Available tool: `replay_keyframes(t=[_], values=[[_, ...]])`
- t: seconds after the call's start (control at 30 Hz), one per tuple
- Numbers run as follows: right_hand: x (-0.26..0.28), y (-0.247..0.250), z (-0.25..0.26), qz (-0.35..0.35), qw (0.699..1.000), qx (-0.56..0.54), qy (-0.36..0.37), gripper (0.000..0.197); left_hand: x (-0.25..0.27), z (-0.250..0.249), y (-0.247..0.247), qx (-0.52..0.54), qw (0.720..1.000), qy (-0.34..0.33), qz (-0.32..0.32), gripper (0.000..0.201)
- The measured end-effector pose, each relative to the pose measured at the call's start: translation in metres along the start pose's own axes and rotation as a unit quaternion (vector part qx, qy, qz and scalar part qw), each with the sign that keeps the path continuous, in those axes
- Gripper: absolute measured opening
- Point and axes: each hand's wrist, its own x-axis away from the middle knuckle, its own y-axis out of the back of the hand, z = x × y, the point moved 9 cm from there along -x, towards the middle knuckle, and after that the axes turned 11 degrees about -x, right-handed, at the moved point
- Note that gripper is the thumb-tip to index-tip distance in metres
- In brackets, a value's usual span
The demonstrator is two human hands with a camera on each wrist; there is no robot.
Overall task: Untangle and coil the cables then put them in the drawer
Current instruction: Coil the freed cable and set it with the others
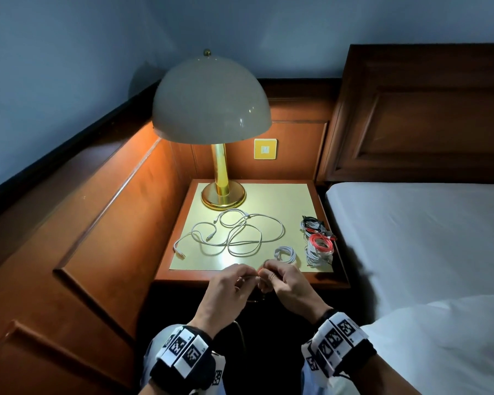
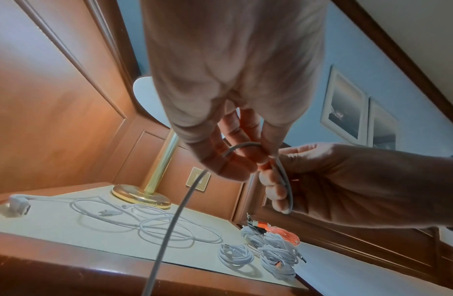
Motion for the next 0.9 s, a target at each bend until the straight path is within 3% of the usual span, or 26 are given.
replay_keyframes(t=[0.23, 0.33, 0.43, 0.5, 0.57, 0.63, 0.77, 0.83, 0.9], values=[[0.011, -0.018, -0.006, 0.049, 0.977, -0.183, -0.101, 0.032, -0.005, 0.0, 0.009, 0.022, 1.0, 0.005, -0.011, 0.01], [0.019, -0.03, -0.003, 0.083, 0.934, -0.319, -0.14, 0.032, -0.008, 0.001, 0.01, 0.064, 0.998, 0.008, 0.013, 0.012], [0.023, -0.038, 0.003, 0.099, 0.888, -0.422, -0.152, 0.029, -0.009, 0.005, 0.008, 0.153, 0.985, 0.069, 0.051, 0.008], [0.025, -0.042, 0.007, 0.1, 0.864, -0.468, -0.158, 0.027, -0.008, 0.001, 0.007, 0.251, 0.96, 0.108, 0.067, 0.004], [0.027, -0.045, 0.011, 0.104, 0.838, -0.51, -0.166, 0.025, -0.003, -0.003, 0.002, 0.37, 0.915, 0.144, 0.074, 0.01], [0.029, -0.048, 0.018, 0.126, 0.831, -0.519, -0.156, 0.025, 0.003, -0.005, -0.007, 0.468, 0.862, 0.177, 0.077, 0.014], [0.032, -0.049, 0.03, 0.167, 0.831, -0.513, -0.138, 0.025, 0.01, -0.003, -0.022, 0.555, 0.797, 0.217, 0.098, 0.017], [0.033, -0.05, 0.033, 0.181, 0.826, -0.517, -0.13, 0.024, 0.012, 0.001, -0.026, 0.566, 0.784, 0.234, 0.099, 0.016], [0.032, -0.049, 0.036, 0.179, 0.826, -0.522, -0.116, 0.023, 0.013, 0.006, -0.031, 0.552, 0.793, 0.24, 0.093, 0.02]])
